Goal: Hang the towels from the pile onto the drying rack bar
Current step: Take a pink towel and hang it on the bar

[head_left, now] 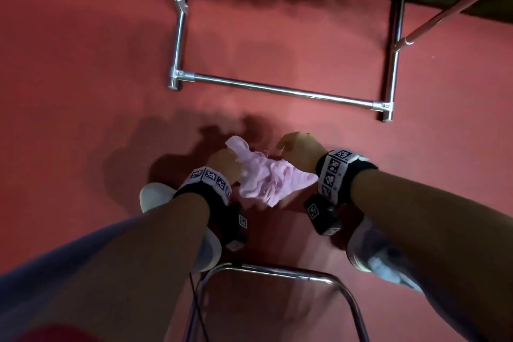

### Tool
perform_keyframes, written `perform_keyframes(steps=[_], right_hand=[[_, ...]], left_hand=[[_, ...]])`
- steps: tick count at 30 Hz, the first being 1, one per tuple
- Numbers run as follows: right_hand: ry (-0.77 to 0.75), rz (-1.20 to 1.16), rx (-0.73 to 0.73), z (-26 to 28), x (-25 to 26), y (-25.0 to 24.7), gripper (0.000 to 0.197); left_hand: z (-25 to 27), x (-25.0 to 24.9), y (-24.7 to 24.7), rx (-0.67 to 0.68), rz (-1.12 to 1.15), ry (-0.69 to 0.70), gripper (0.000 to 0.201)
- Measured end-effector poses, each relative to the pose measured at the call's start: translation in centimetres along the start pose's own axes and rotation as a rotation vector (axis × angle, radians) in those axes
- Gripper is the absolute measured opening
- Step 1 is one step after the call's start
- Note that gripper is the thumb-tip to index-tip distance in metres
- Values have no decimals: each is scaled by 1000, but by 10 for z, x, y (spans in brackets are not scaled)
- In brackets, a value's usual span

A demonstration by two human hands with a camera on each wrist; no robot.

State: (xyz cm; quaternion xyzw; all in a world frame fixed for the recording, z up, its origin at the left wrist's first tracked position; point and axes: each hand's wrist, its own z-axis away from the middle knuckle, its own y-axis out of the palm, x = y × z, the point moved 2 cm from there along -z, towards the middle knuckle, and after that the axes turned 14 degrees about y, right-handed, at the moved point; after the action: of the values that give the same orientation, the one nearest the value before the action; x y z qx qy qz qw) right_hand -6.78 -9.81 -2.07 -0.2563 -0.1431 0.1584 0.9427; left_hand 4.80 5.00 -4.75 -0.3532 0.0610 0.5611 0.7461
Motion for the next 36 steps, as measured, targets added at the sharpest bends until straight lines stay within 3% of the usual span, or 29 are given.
perform_keyframes(steps=[3, 7, 9, 15, 21, 27, 30, 36], right_hand=[[-5, 103, 30, -14, -1, 14, 29], [15, 155, 37, -26, -8, 23, 33], [35, 151, 35, -31, -13, 24, 34], [27, 136, 45, -35, -21, 19, 37], [-45, -16, -5, -12, -19, -2, 37], [-132, -117, -52, 29, -19, -44, 72], [-176, -110, -12, 63, -16, -71, 57], [-279, -108, -216, 145, -13, -139, 24]], left_hand=[[-24, 15, 20, 22, 117, -50, 12], [-49, 31, 51, 73, 232, -90, 44], [-54, 30, 57, 92, 319, -100, 49], [-57, 22, 58, 15, 367, -107, 32], [-37, -13, 35, -159, 634, -3, 17], [-1, -78, -2, -129, 683, 201, 24], [28, -111, -24, -131, 675, 275, 28], [101, -182, -74, -189, 701, 481, 33]])
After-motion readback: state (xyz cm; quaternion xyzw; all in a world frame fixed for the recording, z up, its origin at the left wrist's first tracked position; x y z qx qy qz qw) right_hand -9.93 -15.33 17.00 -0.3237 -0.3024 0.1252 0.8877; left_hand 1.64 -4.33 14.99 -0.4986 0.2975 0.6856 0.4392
